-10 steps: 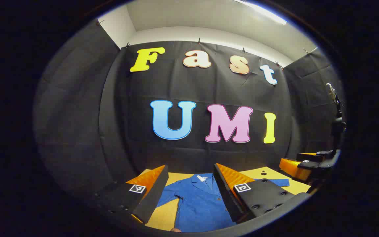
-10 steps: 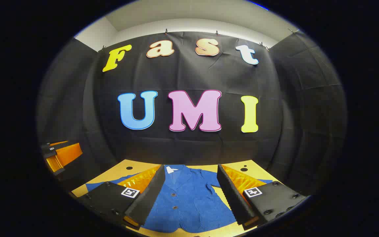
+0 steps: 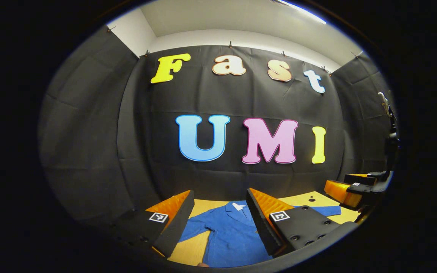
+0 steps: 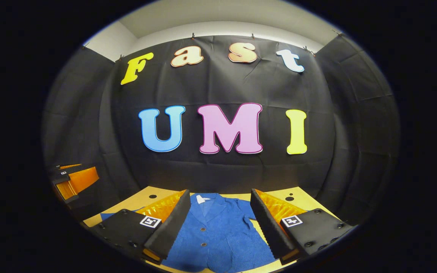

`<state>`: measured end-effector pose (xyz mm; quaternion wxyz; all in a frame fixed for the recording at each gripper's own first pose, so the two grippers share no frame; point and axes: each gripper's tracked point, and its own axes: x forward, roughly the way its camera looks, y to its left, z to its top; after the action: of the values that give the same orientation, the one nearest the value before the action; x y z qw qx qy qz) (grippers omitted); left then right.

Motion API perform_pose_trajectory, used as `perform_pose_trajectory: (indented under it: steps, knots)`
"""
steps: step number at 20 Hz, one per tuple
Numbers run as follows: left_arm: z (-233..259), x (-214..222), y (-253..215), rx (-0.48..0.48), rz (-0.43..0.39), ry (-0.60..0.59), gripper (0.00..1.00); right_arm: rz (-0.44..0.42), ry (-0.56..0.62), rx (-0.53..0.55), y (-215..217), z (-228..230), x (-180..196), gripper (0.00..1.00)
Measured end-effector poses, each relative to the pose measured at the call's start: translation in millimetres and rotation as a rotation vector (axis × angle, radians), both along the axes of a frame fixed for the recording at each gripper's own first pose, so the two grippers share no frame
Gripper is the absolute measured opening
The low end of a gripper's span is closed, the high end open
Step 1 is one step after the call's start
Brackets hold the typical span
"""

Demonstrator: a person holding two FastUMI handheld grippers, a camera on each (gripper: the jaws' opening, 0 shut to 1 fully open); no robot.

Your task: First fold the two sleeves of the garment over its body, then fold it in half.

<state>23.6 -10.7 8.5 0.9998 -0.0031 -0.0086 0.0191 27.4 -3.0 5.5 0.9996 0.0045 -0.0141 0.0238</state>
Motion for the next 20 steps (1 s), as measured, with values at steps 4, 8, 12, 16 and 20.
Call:
perform_pose_trajectory:
  steps: [4,8,12,16,20]
  knots:
    - [-2.8,5.9,-0.1,-0.006,0.01,0.007,0.8,0.006,-0.027,-0.001,0.3,8.4,3.4,0.95]
    - [-2.5,9.0,-0.5,-0.01,0.017,0.006,0.8,0.023,-0.052,-0.022,5.5,15.0,5.0,0.95]
    - [-2.1,10.5,-1.4,-0.003,0.019,0.003,0.8,0.037,-0.049,-0.026,9.1,12.9,6.9,0.95]
    - [-5.0,11.5,-3.0,0.0,0.014,0.001,0.8,0.029,-0.035,-0.015,5.6,10.0,10.1,0.95]
    - [-12.1,15.4,-7.8,0.026,-0.012,0.028,0.8,0.017,-0.032,-0.016,2.1,9.0,13.2,0.95]
